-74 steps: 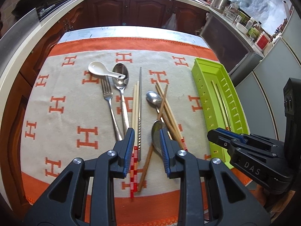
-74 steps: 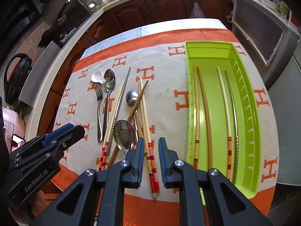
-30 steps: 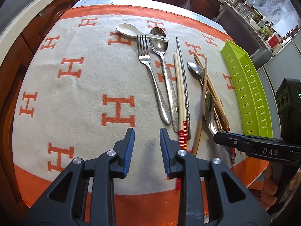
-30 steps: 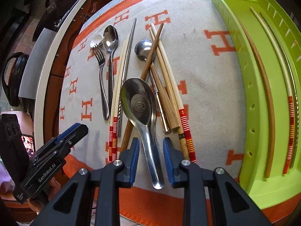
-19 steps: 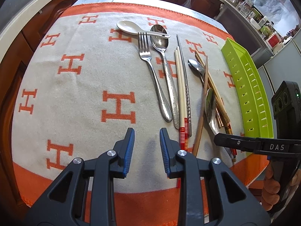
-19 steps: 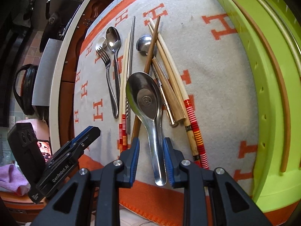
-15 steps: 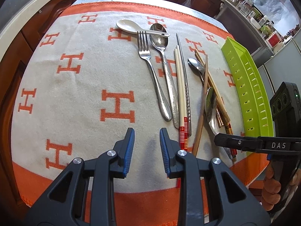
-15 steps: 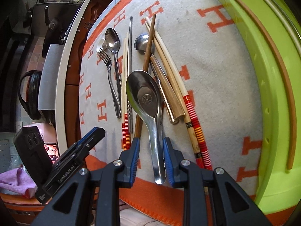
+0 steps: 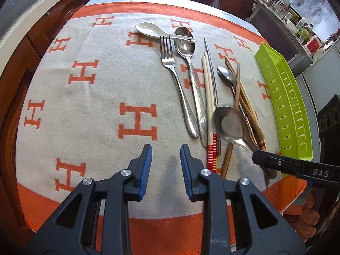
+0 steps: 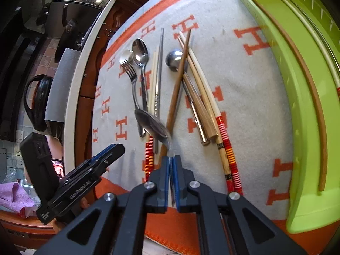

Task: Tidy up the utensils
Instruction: 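Grasp the metal spoon by its handle with the right tool, then carry the metal spoon into the tray with the right tool while the left tool grasps the white ceramic spoon, then lower the white ceramic spoon into the lime-green tray and open the left tool, then move both open tools back over the utensil pile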

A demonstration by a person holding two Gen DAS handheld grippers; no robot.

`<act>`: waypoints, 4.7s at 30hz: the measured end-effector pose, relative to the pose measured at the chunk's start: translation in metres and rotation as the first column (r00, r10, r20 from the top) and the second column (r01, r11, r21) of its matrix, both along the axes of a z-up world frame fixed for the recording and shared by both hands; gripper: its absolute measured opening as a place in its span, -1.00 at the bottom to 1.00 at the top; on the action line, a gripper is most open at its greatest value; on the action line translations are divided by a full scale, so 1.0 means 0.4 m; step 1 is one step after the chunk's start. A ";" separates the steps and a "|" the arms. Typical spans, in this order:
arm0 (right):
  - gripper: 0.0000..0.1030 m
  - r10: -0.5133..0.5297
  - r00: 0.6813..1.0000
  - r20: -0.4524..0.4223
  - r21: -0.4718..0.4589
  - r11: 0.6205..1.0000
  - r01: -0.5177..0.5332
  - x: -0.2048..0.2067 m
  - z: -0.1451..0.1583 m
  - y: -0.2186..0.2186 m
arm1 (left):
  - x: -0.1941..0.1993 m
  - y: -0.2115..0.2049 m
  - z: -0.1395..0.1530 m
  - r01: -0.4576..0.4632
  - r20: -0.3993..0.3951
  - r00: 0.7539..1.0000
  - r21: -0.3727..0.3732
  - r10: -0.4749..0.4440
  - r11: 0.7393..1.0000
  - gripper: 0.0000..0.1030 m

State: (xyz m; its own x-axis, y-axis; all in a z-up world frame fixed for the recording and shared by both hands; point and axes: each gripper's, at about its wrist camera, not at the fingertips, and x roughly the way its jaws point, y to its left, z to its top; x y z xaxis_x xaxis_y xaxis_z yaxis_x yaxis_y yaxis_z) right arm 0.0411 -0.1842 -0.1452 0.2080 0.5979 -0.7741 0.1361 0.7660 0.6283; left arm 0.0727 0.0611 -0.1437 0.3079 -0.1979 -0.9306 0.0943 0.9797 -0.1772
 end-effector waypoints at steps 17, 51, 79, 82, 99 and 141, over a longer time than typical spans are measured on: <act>-0.93 -0.191 0.965 0.180 -0.049 0.978 0.202 0.016 0.148 -0.177 | 0.247 0.022 0.040 -0.097 -0.017 0.995 -0.024 0.097 0.995 -0.53; -0.80 -0.390 0.904 0.173 -0.305 0.852 0.426 0.044 0.105 -0.367 | 0.513 0.118 -0.154 -0.467 -0.280 0.883 -0.447 0.376 0.763 -0.73; -0.64 -0.341 0.913 0.226 -0.282 0.874 0.396 0.024 0.163 -0.346 | 0.332 0.034 0.139 -0.192 -0.100 0.981 -0.387 0.165 0.902 -0.99; -0.64 -0.333 0.915 0.229 -0.270 0.881 0.388 0.016 0.168 -0.348 | 0.277 -0.023 0.161 -0.136 -0.101 0.989 -0.398 0.104 0.907 -0.99; -0.64 -0.343 0.904 0.256 -0.254 0.878 0.406 -0.063 0.191 -0.396 | 0.106 -0.510 0.139 0.116 -0.146 0.972 -0.377 -0.183 0.919 -0.99; -0.63 -0.195 0.953 0.232 -0.315 0.912 0.263 -0.068 0.194 -0.236 | -0.052 -0.308 0.188 0.144 0.139 0.979 0.047 -0.150 0.988 -0.33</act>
State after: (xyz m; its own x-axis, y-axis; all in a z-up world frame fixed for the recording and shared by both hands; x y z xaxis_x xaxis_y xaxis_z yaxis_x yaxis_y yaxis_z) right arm 0.0138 -0.2786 -0.0676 0.4721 0.2250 -0.8524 0.2365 0.8991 0.3683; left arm 0.0517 -0.0620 -0.0684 0.4072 -0.2175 -0.8871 0.2593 0.9588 -0.1161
